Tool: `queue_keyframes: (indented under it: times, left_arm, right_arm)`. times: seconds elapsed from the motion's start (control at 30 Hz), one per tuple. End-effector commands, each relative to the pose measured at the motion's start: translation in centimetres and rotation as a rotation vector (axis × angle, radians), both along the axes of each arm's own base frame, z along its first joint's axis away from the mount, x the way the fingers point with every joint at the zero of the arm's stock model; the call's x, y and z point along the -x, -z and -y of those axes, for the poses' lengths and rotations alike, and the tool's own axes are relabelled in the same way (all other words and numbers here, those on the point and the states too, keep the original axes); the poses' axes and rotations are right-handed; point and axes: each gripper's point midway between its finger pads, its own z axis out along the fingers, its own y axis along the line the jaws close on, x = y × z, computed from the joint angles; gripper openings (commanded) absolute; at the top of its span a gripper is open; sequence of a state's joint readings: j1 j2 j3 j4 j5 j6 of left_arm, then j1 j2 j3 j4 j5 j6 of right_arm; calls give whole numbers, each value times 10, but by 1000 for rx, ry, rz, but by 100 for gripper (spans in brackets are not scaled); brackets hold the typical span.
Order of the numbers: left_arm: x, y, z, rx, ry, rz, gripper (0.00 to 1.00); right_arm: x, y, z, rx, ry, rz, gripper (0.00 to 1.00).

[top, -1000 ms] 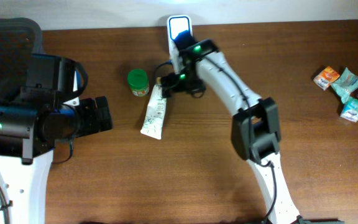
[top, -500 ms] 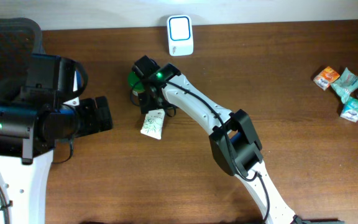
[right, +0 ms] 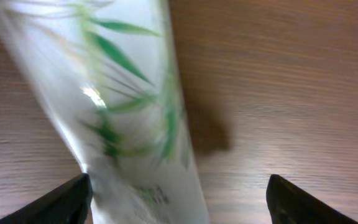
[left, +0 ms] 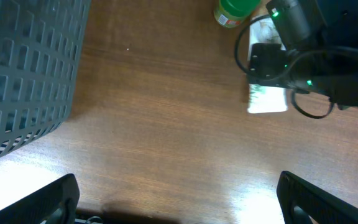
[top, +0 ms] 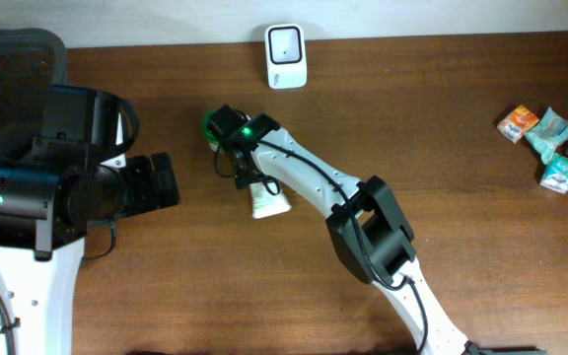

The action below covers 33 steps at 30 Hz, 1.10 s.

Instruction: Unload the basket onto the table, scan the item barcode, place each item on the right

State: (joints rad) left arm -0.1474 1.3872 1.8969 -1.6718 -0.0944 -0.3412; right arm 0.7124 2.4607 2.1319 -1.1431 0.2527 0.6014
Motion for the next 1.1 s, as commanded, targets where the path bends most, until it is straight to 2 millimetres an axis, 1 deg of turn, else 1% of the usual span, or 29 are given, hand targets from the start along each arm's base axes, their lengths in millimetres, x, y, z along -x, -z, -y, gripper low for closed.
queue_keyframes:
  times: [0.0,0.03,0.07,0.1,0.17,0.2,0.27,0.3,0.37,0.4,0.47,0.57,0.67,0.7,0.77,0.83,0.9,0.93,0.97,1.07]
  left_arm:
    - [2,-4,-1,3,-11,17,99]
    - [2,-4,-1,3,-11,17,99]
    - [2,-4,-1,3,-11,17,99]
    - [2,-4,-1,4,-11,17,99]
    - [2,-4,-1,4,-11,17,99]
    - [2,-4,-1,3,-11,17,99]
    - [2,-4,-1,4,-11,17,99]
    - [2,-4,-1,3,-11,17,99]
    - [2,-4,-1,3,-11,17,99]
    - [2,-4,-1,3,-11,17,99]
    - [2,-4,-1,3,-11,17,99]
    - [2,-4,-1,3,-11,17,99]
    - [2,-4,-1,4,-11,17,99]
    - [2,-4,-1,4,-11,17,99]
    - [2,-4,-1,3,-11,17,99]
    - [2,-4,-1,3,-11,17,99]
    - [2,-4,-1,4,-11,17,99]
    - [2,-4,-1,3,-11,17,99]
    - [2,-4,-1,4,-11,17,99]
    - [2,-4,-1,3,-11,17,99]
  right_arm:
    - [-32,-44,56,158,87,131,88]
    - [-35,-49,68,188,103,134,88]
    - [-36,-51,76,193,116,127,88]
    - [-37,-52,80,191,125,121,89]
    - [-38,-52,78,186,76,103,89]
    - [-38,-49,67,162,-33,75,89]
    - [-34,-44,36,93,-250,31,89]
    - [-32,-43,27,76,-303,28,90]
    - [-30,-43,16,73,-362,33,93]
    - [-28,-43,13,77,-389,34,99]
    - [-25,-43,8,81,-413,32,99]
    - [-24,-36,10,112,-480,10,99]
    - [-30,-24,18,135,-482,-1,99]
    - [-35,-19,25,159,-471,11,99]
    - [-44,-16,37,195,-464,27,99]
    - [-44,-14,36,161,-500,4,99]
    - [-41,-9,28,93,-531,-22,99]
    - [-42,-6,28,83,-528,-25,99]
    - [-43,-4,30,85,-525,-27,99]
    - [-44,11,36,94,-515,-54,100]
